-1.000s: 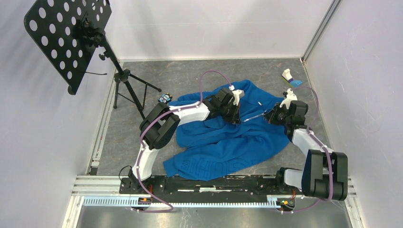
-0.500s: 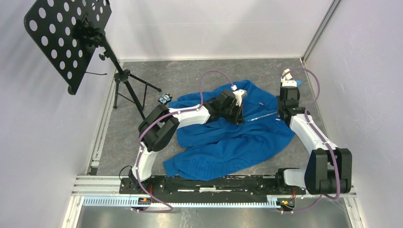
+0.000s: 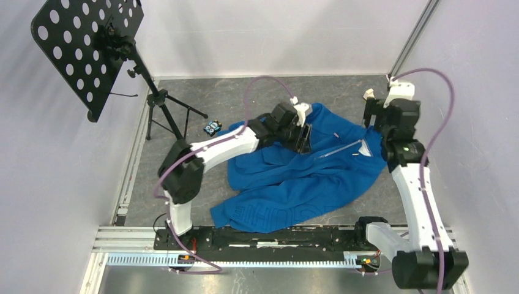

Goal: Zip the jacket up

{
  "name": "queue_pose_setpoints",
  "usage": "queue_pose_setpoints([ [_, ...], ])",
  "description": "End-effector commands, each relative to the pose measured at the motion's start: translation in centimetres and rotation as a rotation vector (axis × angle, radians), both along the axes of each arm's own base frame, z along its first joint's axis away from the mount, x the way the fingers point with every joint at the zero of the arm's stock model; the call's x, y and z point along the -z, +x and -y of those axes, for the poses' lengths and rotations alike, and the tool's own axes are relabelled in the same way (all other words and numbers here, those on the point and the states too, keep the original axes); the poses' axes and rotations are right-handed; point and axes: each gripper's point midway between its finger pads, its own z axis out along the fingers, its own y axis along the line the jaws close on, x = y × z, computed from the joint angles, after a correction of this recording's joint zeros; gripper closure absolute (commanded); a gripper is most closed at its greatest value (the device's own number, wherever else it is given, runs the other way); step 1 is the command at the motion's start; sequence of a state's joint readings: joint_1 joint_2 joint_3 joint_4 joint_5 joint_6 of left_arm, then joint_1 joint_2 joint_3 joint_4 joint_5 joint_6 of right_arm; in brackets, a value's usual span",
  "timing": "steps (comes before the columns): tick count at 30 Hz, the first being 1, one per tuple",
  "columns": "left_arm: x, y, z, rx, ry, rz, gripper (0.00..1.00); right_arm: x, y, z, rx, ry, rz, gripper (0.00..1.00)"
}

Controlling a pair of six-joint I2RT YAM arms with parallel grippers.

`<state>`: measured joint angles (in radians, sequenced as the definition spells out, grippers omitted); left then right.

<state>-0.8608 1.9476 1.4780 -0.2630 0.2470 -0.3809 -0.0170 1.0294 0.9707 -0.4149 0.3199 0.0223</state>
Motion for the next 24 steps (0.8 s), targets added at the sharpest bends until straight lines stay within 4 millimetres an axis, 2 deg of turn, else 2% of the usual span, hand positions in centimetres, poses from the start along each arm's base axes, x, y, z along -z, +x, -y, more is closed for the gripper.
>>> queue_pose_setpoints([
  [1,-17.8,-1.3,-2.0,0.04,-0.178,0.314,0.38,-12.5,-0.2,-5.1,-0.244,0.142,0.346,0.02],
  [2,-20.0,-2.2,-2.9,0.05,-0.194,0.351,0.36,-15.0,-0.7,-5.8,-0.278,0.16,0.404,0.02],
  [6,-28.9,-6.0,-6.6,0.083,-0.306,0.511,0.26,-22.3,-3.1,-7.9,-0.397,0.197,0.58,0.02],
  [7,-31.4,-7.0,-7.9,0.08,-0.348,0.559,0.02,-24.1,-4.0,-8.2,-0.418,0.194,0.631,0.02],
  [10,-37.9,-9.3,-11.7,0.057,-0.438,0.697,0.0,-28.5,-7.5,-8.7,-0.463,0.164,0.798,0.02],
  [14,-45.4,-13.0,-16.7,0.056,-0.556,0.874,0.0,-32.6,-11.9,-8.6,-0.47,0.127,0.979,0.02],
  [16,-47.6,-14.5,-18.6,0.049,-0.601,0.936,0.0,-33.9,-13.5,-8.4,-0.46,0.12,1.033,0.02],
  [18,-49.0,-15.6,-20.3,0.032,-0.629,0.977,0.0,-34.7,-14.6,-8.2,-0.449,0.118,1.072,0.02],
  [21,-49.9,-16.4,-22.3,-0.011,-0.657,1.02,0.0,-35.0,-15.8,-8.2,-0.457,0.114,1.117,0.02],
  [24,-50.3,-16.7,-23.7,-0.047,-0.67,1.045,0.0,-34.7,-15.7,-8.3,-0.456,0.125,1.106,0.02],
])
